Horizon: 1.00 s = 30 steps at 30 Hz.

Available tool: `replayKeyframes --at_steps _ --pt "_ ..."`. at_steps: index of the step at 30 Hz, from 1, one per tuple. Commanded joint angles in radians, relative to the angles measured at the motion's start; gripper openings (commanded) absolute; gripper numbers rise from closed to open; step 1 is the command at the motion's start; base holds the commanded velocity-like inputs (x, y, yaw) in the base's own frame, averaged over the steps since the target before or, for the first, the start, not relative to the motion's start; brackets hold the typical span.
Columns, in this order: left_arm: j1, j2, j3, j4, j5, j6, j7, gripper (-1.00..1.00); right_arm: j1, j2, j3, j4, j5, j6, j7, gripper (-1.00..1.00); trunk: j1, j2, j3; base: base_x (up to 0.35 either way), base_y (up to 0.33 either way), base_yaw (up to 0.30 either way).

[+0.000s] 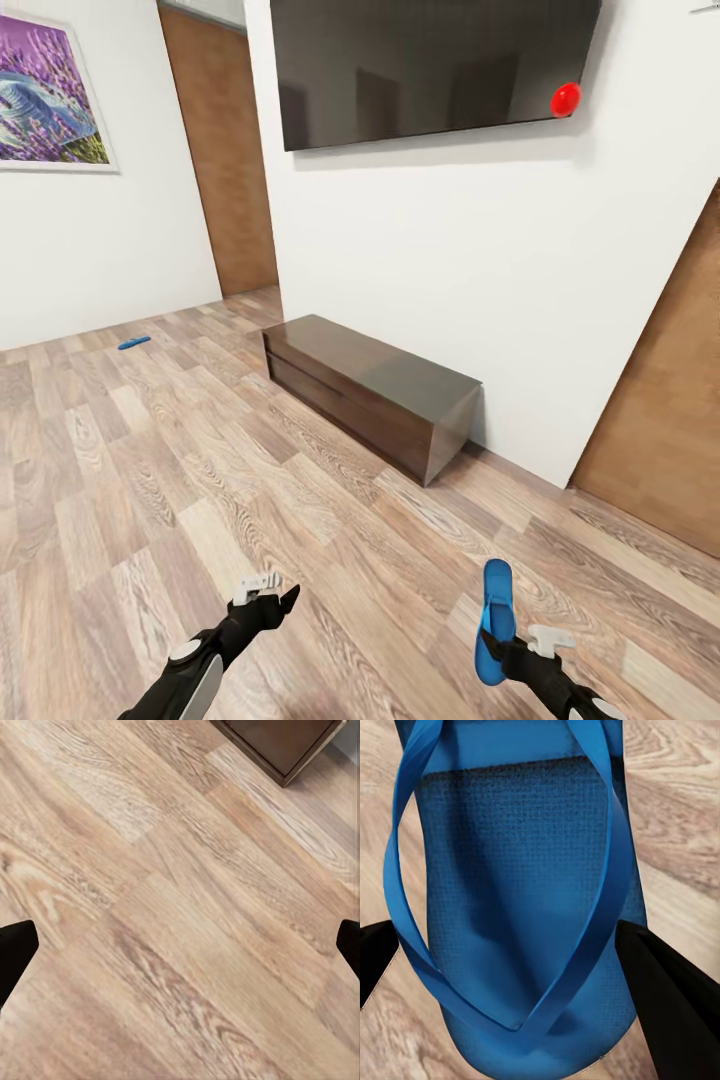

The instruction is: In the bedroom, move the book from the bed onto either nightstand, and place the two sandals side by side next to the bed.

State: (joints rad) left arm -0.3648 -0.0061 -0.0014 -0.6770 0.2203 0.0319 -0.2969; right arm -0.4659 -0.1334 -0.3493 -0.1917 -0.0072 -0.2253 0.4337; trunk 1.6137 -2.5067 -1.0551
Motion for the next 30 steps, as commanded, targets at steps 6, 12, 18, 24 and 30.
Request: replayKeyframes --at_steps 6,12,18,24,30 --pt "0.0 0.0 -0.001 0.001 0.01 0.003 -0.002 1.0 -0.001 0.0 -0.005 0.001 0.0 -0.002 0.007 -1.0 -0.003 0.001 0.022 0.0 0.0 0.0" --pt "0.0 0.0 -0.002 0.001 0.01 0.003 -0.002 1.0 -0.001 -0.001 -0.005 0.001 -0.001 -0.002 0.008 -1.0 -0.006 0.003 0.046 0.0 0.0 0.0" --pt "0.0 0.0 -0.001 0.001 0.01 0.003 -0.004 1.0 -0.001 -0.001 -0.005 0.001 0.0 -0.002 0.008 -1.0 -0.008 0.004 0.069 0.0 0.0 0.0" --pt "0.0 0.0 -0.001 0.001 0.01 0.003 -0.005 1.0 -0.001 -0.001 -0.005 0.001 -0.001 -0.002 0.008 -1.0 -0.011 0.005 0.092 0.0 0.0 0.0" --pt "0.0 0.0 -0.002 0.001 0.01 0.003 -0.004 1.0 -0.001 0.0 -0.005 0.001 -0.001 -0.002 0.008 -1.0 -0.014 0.007 0.115 0.0 0.0 0.038"
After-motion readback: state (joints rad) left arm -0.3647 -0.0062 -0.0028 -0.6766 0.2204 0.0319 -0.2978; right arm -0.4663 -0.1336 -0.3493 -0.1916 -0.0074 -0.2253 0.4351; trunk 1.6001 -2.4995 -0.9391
